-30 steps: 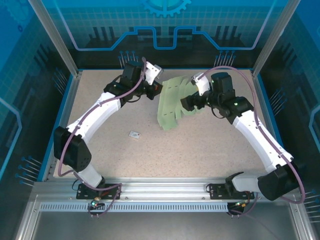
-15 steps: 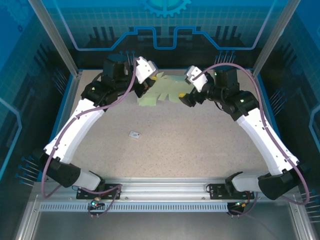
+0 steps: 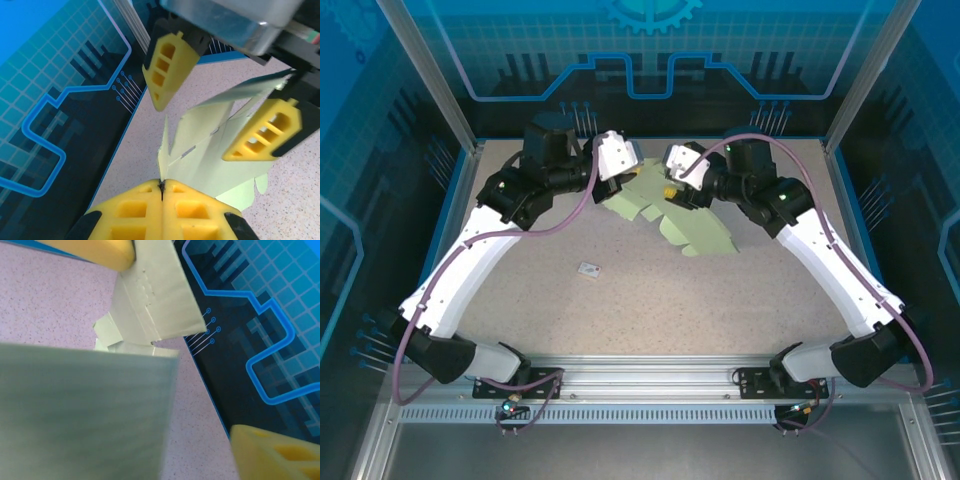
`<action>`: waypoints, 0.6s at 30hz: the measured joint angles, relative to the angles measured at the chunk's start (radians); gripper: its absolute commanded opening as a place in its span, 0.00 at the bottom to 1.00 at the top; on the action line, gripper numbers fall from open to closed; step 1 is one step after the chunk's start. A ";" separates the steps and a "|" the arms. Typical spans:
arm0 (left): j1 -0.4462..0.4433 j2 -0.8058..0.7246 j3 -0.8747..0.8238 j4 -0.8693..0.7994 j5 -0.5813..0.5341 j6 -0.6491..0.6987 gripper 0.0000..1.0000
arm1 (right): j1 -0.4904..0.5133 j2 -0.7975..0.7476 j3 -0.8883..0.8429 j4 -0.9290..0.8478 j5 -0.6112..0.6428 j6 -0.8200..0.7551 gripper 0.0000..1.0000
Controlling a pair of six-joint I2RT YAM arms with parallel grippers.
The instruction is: Fold the paper box
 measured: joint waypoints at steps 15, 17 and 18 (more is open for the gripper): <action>0.000 0.000 -0.011 0.000 0.005 0.016 0.08 | -0.038 -0.009 -0.034 -0.018 -0.036 0.002 0.05; -0.001 0.000 -0.024 0.002 0.007 0.016 0.14 | -0.050 -0.020 -0.058 -0.016 -0.055 0.014 0.00; -0.002 0.000 -0.031 0.002 0.009 0.018 0.19 | -0.054 -0.026 -0.070 -0.013 -0.061 0.016 0.00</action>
